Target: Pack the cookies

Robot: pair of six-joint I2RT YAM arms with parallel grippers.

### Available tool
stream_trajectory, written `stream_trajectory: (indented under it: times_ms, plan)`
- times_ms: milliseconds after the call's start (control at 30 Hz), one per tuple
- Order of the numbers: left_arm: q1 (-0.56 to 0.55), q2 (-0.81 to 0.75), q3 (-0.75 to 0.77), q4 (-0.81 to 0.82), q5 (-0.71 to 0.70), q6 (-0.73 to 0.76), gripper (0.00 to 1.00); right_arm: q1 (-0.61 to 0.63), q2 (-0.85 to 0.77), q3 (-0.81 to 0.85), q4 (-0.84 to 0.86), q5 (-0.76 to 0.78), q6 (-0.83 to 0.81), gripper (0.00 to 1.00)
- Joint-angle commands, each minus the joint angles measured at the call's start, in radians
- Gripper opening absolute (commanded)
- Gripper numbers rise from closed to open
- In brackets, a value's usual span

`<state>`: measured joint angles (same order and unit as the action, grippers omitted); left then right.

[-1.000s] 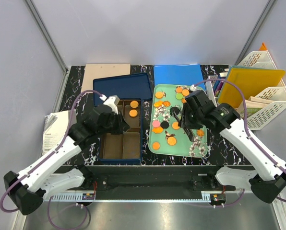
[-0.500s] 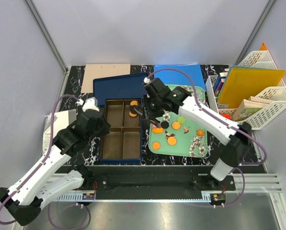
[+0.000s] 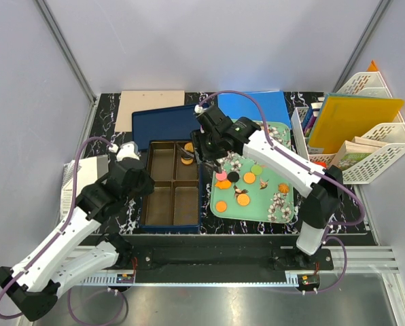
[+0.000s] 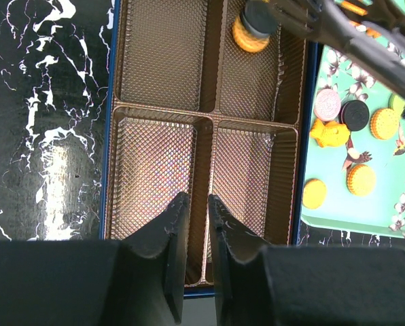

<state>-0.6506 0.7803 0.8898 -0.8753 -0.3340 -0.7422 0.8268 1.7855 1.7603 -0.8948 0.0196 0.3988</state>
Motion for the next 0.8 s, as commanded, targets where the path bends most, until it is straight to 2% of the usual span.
stream_trajectory:
  times_ms: [0,300,567,767]
  plan:
    - [0.005,0.008,-0.008,0.032,-0.013,0.0,0.22,-0.021,-0.116,-0.027,0.005,0.08,-0.012,0.63]
    - [0.005,0.068,-0.023,0.104,0.047,0.014,0.22,-0.051,-0.394,-0.287,-0.065,0.164,0.047,0.61]
    - [0.005,0.16,-0.026,0.159,0.125,0.018,0.22,-0.051,-0.514,-0.514,-0.101,0.158,0.118,0.59]
    - [0.003,0.185,-0.038,0.182,0.15,0.012,0.22,-0.052,-0.557,-0.61,-0.128,0.227,0.173,0.58]
